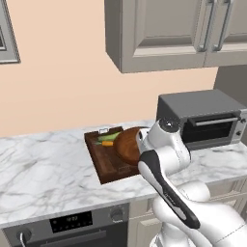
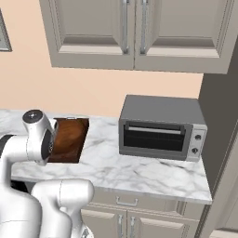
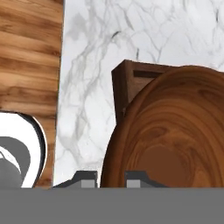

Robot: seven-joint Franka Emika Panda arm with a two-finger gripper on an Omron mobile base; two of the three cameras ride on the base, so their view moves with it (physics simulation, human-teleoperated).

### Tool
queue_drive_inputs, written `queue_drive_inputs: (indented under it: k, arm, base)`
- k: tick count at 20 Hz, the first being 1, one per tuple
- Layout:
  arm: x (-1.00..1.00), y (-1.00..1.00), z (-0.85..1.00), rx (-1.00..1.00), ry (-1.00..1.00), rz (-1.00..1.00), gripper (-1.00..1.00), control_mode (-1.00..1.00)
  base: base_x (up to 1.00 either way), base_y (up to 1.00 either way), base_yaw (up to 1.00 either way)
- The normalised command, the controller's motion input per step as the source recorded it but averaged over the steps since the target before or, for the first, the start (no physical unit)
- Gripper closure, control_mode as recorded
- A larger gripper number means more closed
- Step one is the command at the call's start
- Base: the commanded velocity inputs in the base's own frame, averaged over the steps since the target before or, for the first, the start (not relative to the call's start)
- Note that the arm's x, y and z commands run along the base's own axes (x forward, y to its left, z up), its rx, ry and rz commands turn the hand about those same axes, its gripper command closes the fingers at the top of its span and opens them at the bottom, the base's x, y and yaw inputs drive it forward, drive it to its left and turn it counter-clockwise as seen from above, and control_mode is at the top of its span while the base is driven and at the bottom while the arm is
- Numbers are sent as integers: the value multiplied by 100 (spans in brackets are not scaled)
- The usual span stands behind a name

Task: Place the two vegetables and bowl onto the tray for setting up a vegetable dip station.

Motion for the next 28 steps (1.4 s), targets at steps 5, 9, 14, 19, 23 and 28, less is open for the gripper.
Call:
queue_drive_inputs:
  k: [5,9,14,19,23,28]
  arm:
    - [62,29,-8,0,2,4,100,-100]
    - [61,25,-11,0,7,1,100,-100]
    - [53,15,-26,0,6,0,100,-100]
    - [32,15,-36,0,1,1,100,-100]
    - [8,24,-13,0,5,2,100,-100]
    - [-4,0,0,2,2,3,100,-100]
  base:
    - [0,0,0]
    - [0,0,0]
    - [0,0,0]
    - [0,0,0]
    - [0,0,0]
    - [0,0,0]
